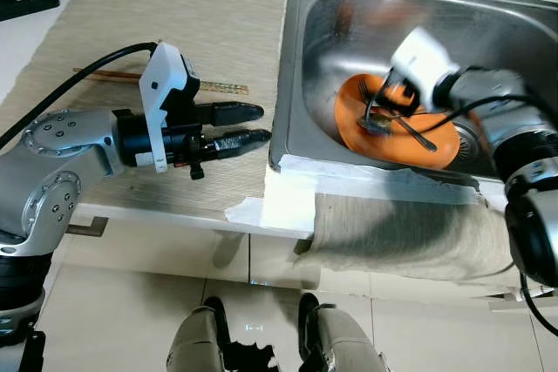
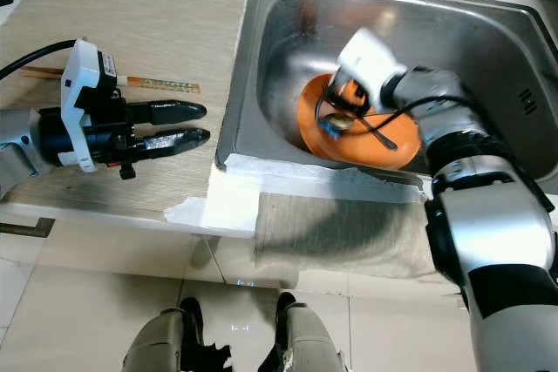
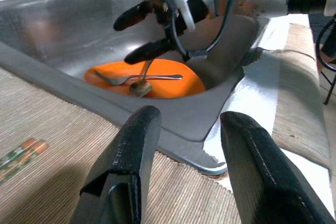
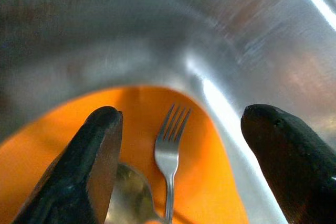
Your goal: Kitchen organization
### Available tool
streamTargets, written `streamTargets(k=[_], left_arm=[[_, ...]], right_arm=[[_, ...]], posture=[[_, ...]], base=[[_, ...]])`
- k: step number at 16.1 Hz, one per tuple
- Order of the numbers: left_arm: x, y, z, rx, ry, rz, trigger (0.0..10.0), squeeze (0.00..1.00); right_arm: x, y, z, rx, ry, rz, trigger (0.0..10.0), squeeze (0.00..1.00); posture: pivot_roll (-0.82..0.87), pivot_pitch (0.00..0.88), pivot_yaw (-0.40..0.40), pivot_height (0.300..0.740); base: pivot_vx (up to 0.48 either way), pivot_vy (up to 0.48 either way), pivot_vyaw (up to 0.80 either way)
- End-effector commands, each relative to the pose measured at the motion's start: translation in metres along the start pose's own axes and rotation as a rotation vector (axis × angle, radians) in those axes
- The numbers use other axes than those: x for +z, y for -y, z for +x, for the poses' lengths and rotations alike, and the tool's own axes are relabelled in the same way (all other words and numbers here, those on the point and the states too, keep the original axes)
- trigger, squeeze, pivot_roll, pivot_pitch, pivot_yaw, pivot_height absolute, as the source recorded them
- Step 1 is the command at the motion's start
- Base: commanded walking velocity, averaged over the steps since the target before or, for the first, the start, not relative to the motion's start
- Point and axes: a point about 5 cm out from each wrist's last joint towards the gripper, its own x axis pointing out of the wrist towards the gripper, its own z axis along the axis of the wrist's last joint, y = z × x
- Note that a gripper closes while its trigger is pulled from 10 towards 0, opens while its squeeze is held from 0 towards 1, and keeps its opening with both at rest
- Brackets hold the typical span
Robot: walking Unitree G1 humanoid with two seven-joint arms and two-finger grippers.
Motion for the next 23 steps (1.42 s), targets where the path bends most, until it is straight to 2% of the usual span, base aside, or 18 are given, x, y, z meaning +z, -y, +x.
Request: streamTargets(k=[1,4,6,7,9,10,13,14,15,17,19,21,23], left_arm=[[0.004,-0.002,-0.001,0.042,0.015,0.032,10.0,0.00],[0.010,-0.010,-0.013,0.183,0.041,0.056,10.0,0.00],[0.011,-0.015,-0.023,0.262,0.042,0.075,10.0,0.00],[0.011,-0.025,-0.029,0.385,0.021,0.096,10.0,0.00],[0.010,-0.031,-0.033,0.456,0.009,0.094,10.0,0.00],[0.007,-0.035,-0.036,0.491,0.024,0.054,10.0,0.00],[-0.001,-0.040,-0.036,0.504,0.003,0.050,10.0,0.00],[-0.001,-0.042,-0.036,0.504,0.004,0.051,10.0,0.00],[0.000,-0.043,-0.035,0.498,-0.001,0.065,10.0,0.00],[-0.001,-0.041,-0.030,0.435,-0.006,0.075,10.0,0.00],[-0.004,-0.039,-0.027,0.383,-0.008,0.087,10.0,0.00],[-0.011,-0.045,-0.031,0.362,-0.080,0.121,10.0,0.00],[-0.010,-0.053,-0.033,0.356,-0.122,0.164,10.0,0.00]], right_arm=[[0.005,0.010,-0.007,-0.037,0.076,0.050,10.0,0.00],[0.020,0.026,-0.021,-0.173,0.362,0.230,10.0,0.00],[0.020,0.021,-0.029,-0.163,0.501,0.325,10.0,0.00],[0.016,0.017,-0.038,-0.159,0.529,0.357,10.0,0.00],[0.009,0.016,-0.043,-0.196,0.508,0.373,10.0,0.00],[-0.003,0.011,-0.051,-0.270,0.485,0.446,10.0,0.00],[-0.008,-0.002,-0.054,-0.272,0.487,0.478,10.0,0.00],[-0.008,-0.008,-0.054,-0.235,0.473,0.476,10.0,0.00],[-0.007,-0.010,-0.053,-0.202,0.457,0.471,10.0,0.00],[-0.013,-0.009,-0.043,-0.199,0.339,0.405,10.0,0.00],[-0.016,-0.009,-0.035,-0.178,0.289,0.380,10.0,0.00],[-0.021,-0.009,-0.030,-0.127,0.227,0.310,10.0,0.00],[-0.021,-0.005,-0.026,-0.122,0.185,0.296,10.0,0.00]], posture=[[-0.12,0.248,-0.068,0.740],[-0.12,0.226,-0.076,0.740],[-0.12,0.220,-0.079,0.740],[-0.12,0.220,-0.079,0.740],[-0.12,0.221,-0.080,0.740],[-0.13,0.222,-0.071,0.740],[-0.14,0.223,-0.064,0.740],[-0.14,0.225,-0.062,0.740],[-0.14,0.226,-0.062,0.740],[-0.14,0.223,-0.063,0.740],[-0.13,0.222,-0.069,0.740],[-0.12,0.229,-0.074,0.740],[-0.12,0.231,-0.076,0.740]], base=[[0.000,0.000,0.00],[0.000,0.000,0.00],[0.000,0.000,0.00],[0.000,0.000,0.00],[0.000,0.000,0.00],[0.000,0.000,0.00],[0.000,0.000,0.00],[0.000,0.000,0.00],[0.000,0.000,0.00],[0.000,0.000,0.00],[0.000,0.000,0.00],[0.000,0.000,0.00],[0.000,0.000,0.00]])
